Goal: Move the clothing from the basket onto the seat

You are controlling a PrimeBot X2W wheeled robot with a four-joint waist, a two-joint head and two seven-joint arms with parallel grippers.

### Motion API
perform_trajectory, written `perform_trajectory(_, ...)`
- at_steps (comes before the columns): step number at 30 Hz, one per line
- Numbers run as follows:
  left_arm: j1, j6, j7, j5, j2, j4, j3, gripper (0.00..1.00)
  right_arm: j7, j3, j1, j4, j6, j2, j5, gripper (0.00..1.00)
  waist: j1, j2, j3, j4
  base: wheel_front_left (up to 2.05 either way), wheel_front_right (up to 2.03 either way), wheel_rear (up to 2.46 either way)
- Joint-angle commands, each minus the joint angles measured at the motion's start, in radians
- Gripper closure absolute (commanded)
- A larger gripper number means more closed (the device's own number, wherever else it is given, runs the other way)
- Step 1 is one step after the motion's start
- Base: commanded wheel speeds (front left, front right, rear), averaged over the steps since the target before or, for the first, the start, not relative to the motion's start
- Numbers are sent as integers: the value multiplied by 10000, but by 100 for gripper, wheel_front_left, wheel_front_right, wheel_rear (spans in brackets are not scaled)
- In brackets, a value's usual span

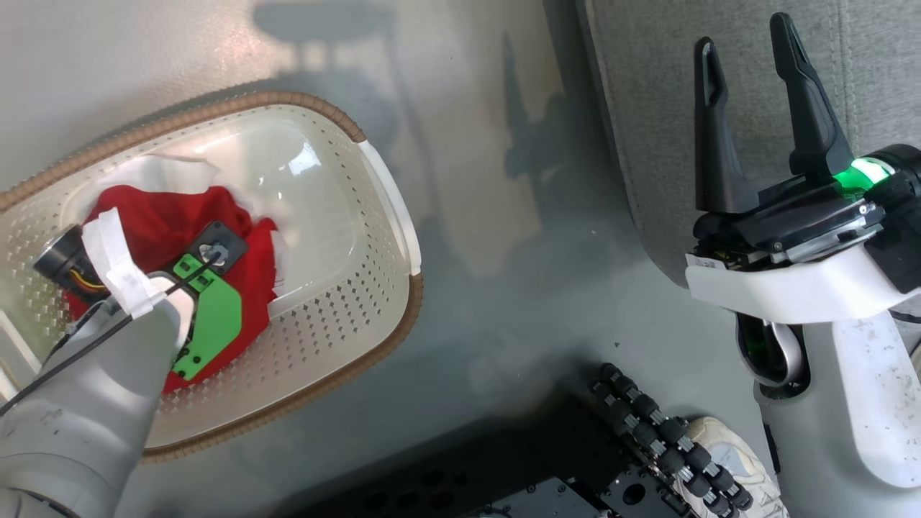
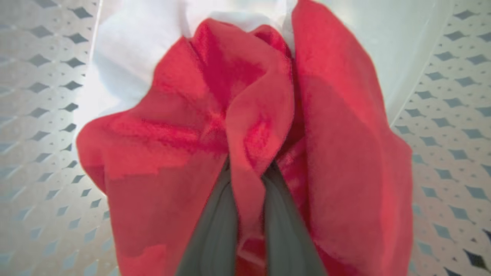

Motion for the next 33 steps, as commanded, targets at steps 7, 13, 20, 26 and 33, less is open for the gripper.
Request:
perform_trajectory(7,-151,-27,-628,-570,-412,-10,-136,100,-1,-42,-70,540,-14,-21,-21,0,-1,90,-1007,219,0,0,0)
perform_trajectory(13,160,-27,-1379,-1001,-734,-130,-382,100,-1,-156,185,1043,-14,-24,-117,0,-1,90,-1963,553,0,0,0)
perform_trajectory(20,441,-27,-2189,-1553,-1126,-450,-658,100,-1,-288,476,1481,-14,-25,-247,0,-1,90,-3015,1007,0,0,0)
perform_trajectory(26,746,-27,-2508,-2009,-1373,-913,-679,100,-1,-389,768,1817,-14,-25,-370,0,-1,90,-3926,1425,0,0,0)
perform_trajectory(33,1324,142,-2534,-2072,-1227,-2588,-80,100,-1,-511,1190,2132,-14,-27,-510,0,-1,90,-4963,1918,0,0,0)
